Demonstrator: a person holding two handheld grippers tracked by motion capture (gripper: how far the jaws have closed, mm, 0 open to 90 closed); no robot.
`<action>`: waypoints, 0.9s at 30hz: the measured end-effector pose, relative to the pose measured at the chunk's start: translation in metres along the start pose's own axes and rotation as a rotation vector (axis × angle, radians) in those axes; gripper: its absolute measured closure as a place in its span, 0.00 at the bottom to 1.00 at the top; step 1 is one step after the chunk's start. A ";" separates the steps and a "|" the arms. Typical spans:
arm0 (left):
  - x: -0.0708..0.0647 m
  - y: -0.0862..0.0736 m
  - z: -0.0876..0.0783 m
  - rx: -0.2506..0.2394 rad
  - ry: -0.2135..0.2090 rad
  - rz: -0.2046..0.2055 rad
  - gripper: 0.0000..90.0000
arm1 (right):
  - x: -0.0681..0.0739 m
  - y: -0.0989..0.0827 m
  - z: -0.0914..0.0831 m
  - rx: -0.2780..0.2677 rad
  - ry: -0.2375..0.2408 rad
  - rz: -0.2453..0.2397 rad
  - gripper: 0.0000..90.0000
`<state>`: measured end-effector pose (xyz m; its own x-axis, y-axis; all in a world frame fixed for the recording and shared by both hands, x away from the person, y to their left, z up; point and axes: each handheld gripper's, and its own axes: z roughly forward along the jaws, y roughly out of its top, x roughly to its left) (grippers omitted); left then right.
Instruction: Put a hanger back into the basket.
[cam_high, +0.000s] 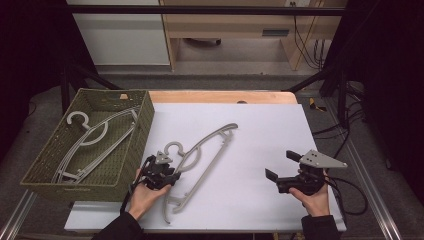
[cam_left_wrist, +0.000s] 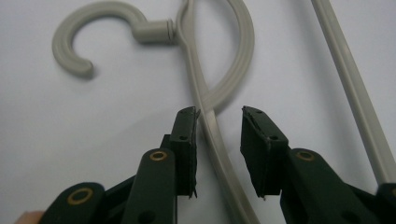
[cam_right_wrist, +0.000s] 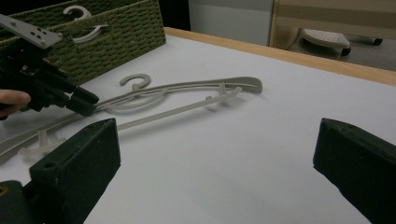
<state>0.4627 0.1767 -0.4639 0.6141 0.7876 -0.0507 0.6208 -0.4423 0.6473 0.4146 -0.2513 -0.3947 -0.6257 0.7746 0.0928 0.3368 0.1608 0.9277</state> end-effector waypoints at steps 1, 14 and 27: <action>0.000 -0.002 0.000 0.010 -0.002 -0.004 0.72 | 0.000 0.000 0.000 -0.003 -0.001 -0.001 0.01; -0.005 -0.002 0.000 0.053 0.059 0.003 0.81 | 0.001 0.000 0.001 0.004 0.002 -0.004 0.01; 0.003 0.004 0.000 0.084 0.060 0.046 0.89 | 0.001 0.000 0.001 0.004 0.000 -0.002 0.01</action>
<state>0.4667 0.1775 -0.4615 0.6139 0.7890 0.0252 0.6330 -0.5111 0.5814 0.4147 -0.2502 -0.3950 -0.6263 0.7742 0.0908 0.3380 0.1647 0.9266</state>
